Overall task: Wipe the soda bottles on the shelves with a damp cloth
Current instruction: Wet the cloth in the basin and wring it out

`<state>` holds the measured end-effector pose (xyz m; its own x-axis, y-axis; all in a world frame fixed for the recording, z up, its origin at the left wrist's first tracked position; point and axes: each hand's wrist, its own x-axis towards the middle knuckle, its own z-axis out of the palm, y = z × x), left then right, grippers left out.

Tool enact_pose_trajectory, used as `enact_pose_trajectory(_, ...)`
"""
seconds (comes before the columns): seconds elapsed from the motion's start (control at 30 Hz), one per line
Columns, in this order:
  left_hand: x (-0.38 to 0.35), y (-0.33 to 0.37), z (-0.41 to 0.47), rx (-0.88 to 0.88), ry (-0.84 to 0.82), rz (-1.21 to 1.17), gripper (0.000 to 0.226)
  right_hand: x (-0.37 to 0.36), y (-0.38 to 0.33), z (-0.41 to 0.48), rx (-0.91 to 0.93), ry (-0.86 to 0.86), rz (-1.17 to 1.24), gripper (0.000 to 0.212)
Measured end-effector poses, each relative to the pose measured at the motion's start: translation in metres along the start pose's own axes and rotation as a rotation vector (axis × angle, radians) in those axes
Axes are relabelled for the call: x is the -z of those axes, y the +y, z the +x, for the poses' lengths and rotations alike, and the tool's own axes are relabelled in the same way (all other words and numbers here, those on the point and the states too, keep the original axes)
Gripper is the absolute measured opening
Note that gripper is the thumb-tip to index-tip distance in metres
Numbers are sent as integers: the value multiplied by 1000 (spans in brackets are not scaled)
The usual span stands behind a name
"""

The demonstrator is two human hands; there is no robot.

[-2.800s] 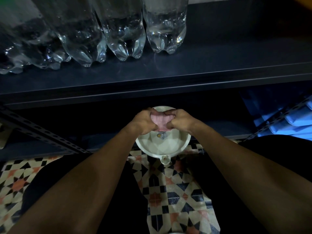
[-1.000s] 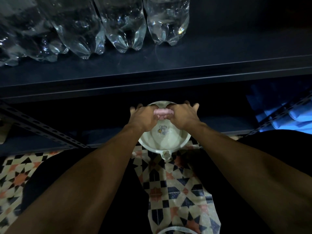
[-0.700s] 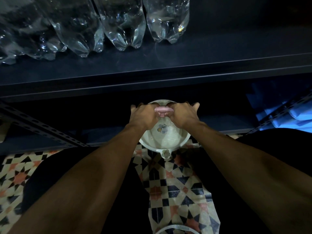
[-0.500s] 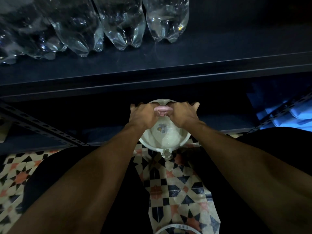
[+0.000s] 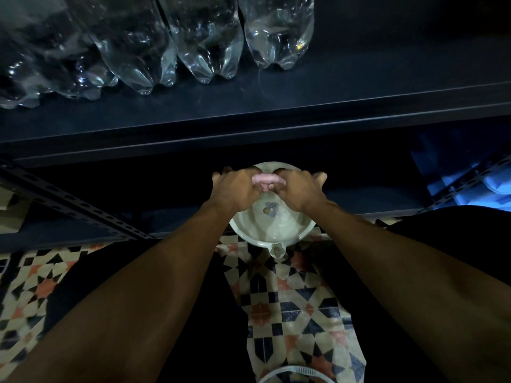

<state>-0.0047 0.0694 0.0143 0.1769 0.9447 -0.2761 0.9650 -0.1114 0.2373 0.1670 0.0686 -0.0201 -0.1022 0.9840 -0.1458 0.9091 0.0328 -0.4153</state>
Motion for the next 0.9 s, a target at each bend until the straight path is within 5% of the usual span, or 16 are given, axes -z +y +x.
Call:
enact_pose_trajectory(0.4, 0, 3, -3, -74, 27, 90, 33, 5, -11, -8, 131, -92, -184, 44)
enact_pose_trajectory(0.9, 11, 12, -1, -45, 22, -4, 37, 10, -13, -6, 115, 16, -232, 17)
